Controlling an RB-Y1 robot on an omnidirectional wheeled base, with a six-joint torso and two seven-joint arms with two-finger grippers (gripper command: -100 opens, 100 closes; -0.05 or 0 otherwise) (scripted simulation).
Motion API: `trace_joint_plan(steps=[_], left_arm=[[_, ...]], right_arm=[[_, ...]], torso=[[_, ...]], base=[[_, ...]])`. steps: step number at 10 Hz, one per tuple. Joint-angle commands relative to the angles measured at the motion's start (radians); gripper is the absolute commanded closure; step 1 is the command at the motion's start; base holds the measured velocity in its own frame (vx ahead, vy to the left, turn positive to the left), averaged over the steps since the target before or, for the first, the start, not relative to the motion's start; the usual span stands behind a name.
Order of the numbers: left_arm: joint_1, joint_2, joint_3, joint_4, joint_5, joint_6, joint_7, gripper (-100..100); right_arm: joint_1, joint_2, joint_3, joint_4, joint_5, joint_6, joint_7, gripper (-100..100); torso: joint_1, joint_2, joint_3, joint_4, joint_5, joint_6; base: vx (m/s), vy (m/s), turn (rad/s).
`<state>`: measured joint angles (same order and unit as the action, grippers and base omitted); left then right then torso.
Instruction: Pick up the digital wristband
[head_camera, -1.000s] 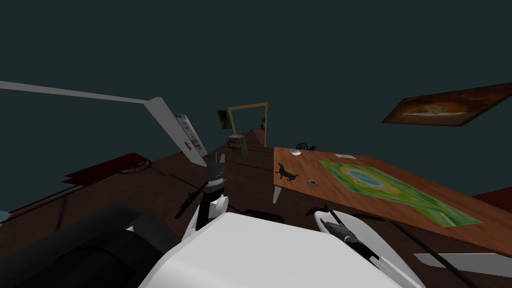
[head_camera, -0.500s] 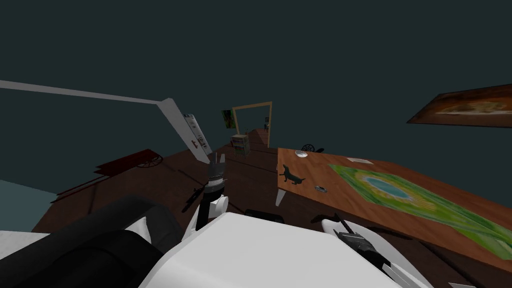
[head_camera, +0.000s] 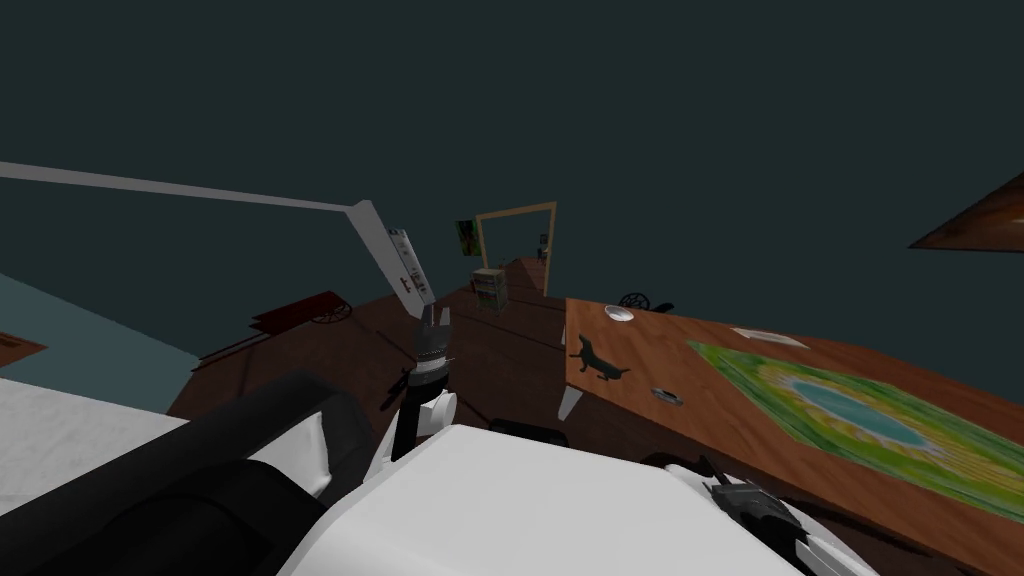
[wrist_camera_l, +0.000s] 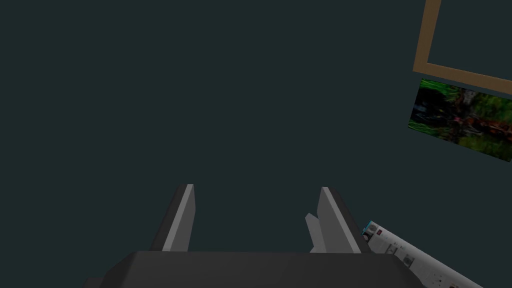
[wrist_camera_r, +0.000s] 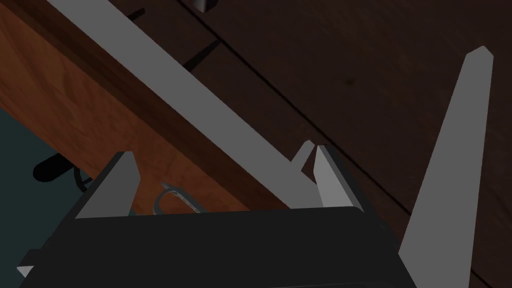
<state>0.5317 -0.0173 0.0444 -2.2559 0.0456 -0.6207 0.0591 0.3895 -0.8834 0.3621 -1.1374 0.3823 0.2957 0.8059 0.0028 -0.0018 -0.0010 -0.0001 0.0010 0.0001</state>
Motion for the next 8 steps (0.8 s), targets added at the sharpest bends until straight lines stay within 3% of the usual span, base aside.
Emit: trace_joint_plan(steps=[1,3,5,8], left_arm=[[0.000,0.000,0.000,0.000,0.000,0.000,0.000,0],[0.000,0.000,0.000,0.000,0.000,0.000,0.000,0],[0.000,0.000,0.000,0.000,0.000,0.000,0.000,0],[0.000,0.000,0.000,0.000,0.000,0.000,0.000,0]], right_arm=[[-0.015,-0.005,0.005,0.050,0.014,-0.002,0.025,-100],[-0.044,-0.041,0.028,0.116,0.050,0.023,0.091,-100],[-0.044,-0.041,0.028,0.134,0.050,0.023,0.104,-100],[-0.072,-0.071,0.048,0.198,0.083,0.040,0.173,-100]], torso=[[0.000,0.000,0.000,0.000,0.000,0.000],[0.000,0.000,0.000,0.000,0.000,0.000],[0.000,-0.001,-0.001,0.000,0.000,0.001],[-0.001,0.001,0.000,0.000,0.000,0.001]], base=[[0.035,0.030,0.096],[0.055,0.043,0.220],[0.041,0.021,0.039],[0.038,0.019,0.142]])
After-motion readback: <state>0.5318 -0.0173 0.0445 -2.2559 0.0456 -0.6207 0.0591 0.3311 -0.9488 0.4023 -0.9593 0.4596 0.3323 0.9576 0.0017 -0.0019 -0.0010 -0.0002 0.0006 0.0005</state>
